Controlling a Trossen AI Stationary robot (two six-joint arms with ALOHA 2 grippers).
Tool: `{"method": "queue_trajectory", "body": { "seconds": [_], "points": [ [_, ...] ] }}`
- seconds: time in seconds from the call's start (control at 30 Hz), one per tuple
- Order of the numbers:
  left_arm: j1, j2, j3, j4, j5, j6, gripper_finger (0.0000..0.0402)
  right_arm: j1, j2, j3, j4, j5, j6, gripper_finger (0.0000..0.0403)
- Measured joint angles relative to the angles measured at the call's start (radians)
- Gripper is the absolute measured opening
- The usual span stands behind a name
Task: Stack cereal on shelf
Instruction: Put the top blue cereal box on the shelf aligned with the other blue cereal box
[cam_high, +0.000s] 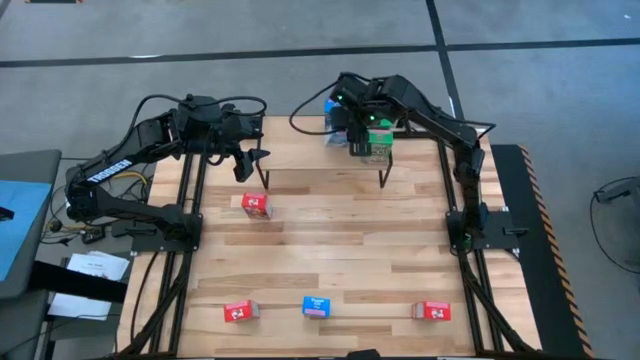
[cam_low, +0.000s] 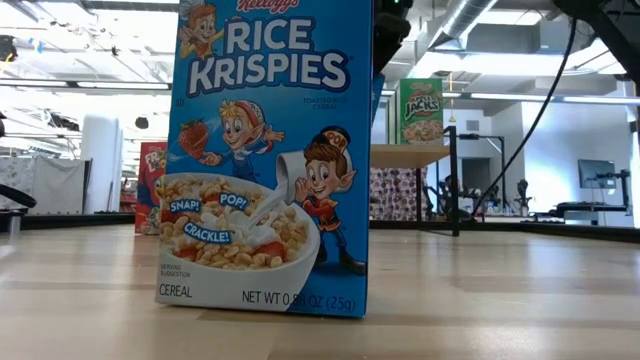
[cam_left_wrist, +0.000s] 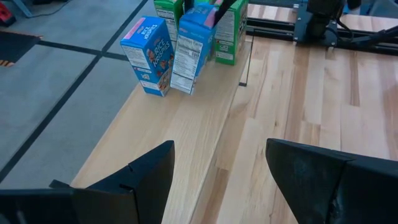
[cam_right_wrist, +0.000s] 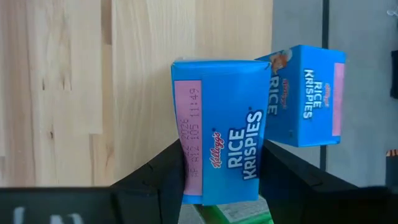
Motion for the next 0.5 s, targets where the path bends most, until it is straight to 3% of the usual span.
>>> {"method": "queue_trajectory", "body": {
  "seconds": [0.5],
  "points": [
    [0.0, 0.0, 0.0, 0.0, 0.0, 0.0, 0.0242, -0.001, 0.024, -0.004, -0.015, -0.01, -0.008, 0.0209]
  ]
}}
